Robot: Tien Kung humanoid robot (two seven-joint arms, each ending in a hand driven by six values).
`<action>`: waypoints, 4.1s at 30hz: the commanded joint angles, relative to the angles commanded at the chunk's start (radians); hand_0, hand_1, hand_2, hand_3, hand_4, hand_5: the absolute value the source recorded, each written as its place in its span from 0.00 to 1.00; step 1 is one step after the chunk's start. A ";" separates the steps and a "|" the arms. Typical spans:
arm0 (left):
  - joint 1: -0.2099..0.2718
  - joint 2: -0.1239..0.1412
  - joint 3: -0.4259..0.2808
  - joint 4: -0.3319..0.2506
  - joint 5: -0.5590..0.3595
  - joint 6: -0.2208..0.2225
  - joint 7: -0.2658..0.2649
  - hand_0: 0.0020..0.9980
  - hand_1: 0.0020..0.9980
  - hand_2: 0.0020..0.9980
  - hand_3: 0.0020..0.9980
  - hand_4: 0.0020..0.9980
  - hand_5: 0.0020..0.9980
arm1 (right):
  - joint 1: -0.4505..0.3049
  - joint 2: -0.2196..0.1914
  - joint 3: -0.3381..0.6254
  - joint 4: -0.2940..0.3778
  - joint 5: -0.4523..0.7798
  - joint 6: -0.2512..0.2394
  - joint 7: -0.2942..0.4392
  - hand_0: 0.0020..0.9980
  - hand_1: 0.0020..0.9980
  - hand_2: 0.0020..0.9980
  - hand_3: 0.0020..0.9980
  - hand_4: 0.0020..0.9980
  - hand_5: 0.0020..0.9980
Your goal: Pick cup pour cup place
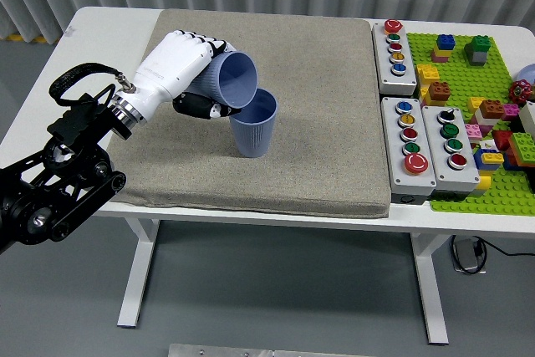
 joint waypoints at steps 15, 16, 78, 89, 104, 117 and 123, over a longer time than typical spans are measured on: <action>-0.037 0.022 0.056 0.024 0.009 0.020 0.009 0.48 0.42 0.48 0.48 0.83 0.27 | 0.000 0.000 -0.001 0.000 0.003 0.000 0.000 0.70 0.69 0.65 0.63 0.00 0.38; -0.037 0.022 0.056 0.025 0.008 0.020 0.008 0.48 0.42 0.48 0.48 0.83 0.27 | 0.000 0.000 -0.001 0.000 0.002 0.000 0.000 0.70 0.69 0.65 0.63 0.00 0.38; -0.111 0.064 0.146 0.028 0.052 0.071 0.045 0.47 0.41 0.47 0.47 0.84 0.29 | -0.002 -0.002 0.005 -0.001 -0.004 0.002 0.003 0.70 0.69 0.64 0.63 0.00 0.39; -0.128 0.078 0.168 0.028 0.063 0.084 0.052 0.47 0.41 0.47 0.46 0.84 0.30 | -0.004 -0.002 0.004 -0.001 -0.002 0.002 0.003 0.70 0.69 0.65 0.63 0.00 0.38; -0.157 0.087 0.203 0.030 0.074 0.100 0.062 0.47 0.41 0.47 0.46 0.84 0.30 | 0.001 -0.003 0.001 -0.001 0.003 0.001 0.004 0.70 0.69 0.64 0.63 0.00 0.38; -0.194 0.106 0.253 0.032 0.081 0.117 0.067 0.47 0.41 0.47 0.46 0.83 0.29 | 0.003 -0.004 -0.001 -0.001 0.008 0.000 0.004 0.70 0.69 0.64 0.63 0.00 0.38; -0.205 0.110 0.269 0.032 0.088 0.122 0.071 0.47 0.41 0.47 0.46 0.82 0.29 | 0.004 -0.004 -0.001 -0.001 0.008 0.000 0.004 0.70 0.69 0.64 0.63 0.00 0.39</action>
